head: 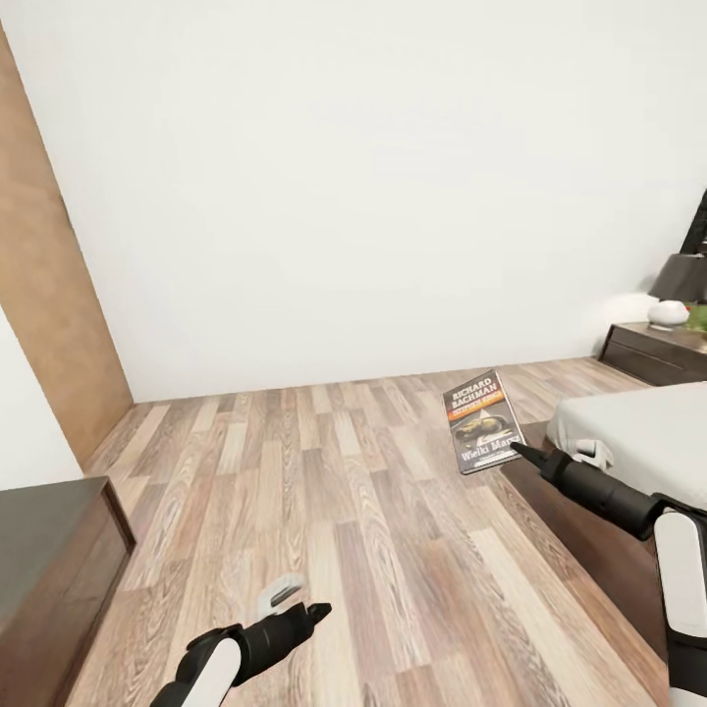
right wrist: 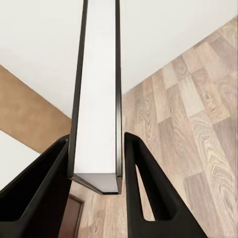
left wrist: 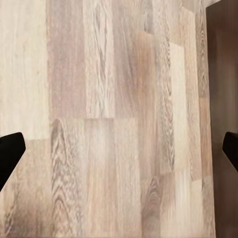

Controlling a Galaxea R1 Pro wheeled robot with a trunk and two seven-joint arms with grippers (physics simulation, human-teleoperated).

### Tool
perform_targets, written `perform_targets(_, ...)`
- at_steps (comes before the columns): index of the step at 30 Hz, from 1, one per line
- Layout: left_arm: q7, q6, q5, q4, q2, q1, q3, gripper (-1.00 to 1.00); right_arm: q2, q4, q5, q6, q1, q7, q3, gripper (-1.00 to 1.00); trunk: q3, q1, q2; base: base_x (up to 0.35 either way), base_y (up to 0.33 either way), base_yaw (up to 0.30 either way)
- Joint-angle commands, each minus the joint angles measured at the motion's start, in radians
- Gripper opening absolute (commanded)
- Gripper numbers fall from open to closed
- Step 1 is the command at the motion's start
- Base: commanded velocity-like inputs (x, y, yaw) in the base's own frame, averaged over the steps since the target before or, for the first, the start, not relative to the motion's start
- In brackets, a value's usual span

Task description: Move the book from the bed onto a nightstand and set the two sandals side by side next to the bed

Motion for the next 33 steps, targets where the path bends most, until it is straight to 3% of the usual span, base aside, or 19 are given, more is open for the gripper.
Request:
perform_targets(1,0.010,0.003,0.011,0.002,0.000,0.000,0.000,1.00,0.001,0.000,-0.001,0.006,-0.001,0.010,-0.002,-1.00,-0.001,0.000,0.000,0.327,0.000,-0.265)
perform_targets(14,0.008,0.003,0.015,0.008,0.000,0.000,0.001,1.00,0.003,0.000,-0.003,0.006,0.000,0.025,-0.003,-1.00,-0.001,0.000,0.000,0.327,0.000,-0.100)
perform_targets(22,0.008,-0.012,0.012,0.019,-0.001,0.000,0.001,1.00,0.007,0.000,-0.002,-0.007,0.000,0.139,-0.003,-1.00,-0.001,0.000,0.000,0.327,0.000,-0.007)
perform_targets(33,0.007,-0.044,0.014,0.030,-0.001,0.000,-0.001,1.00,-0.031,0.000,0.001,-0.025,0.001,0.173,0.008,-1.00,-0.001,0.000,0.000,0.327,0.000,-0.001)
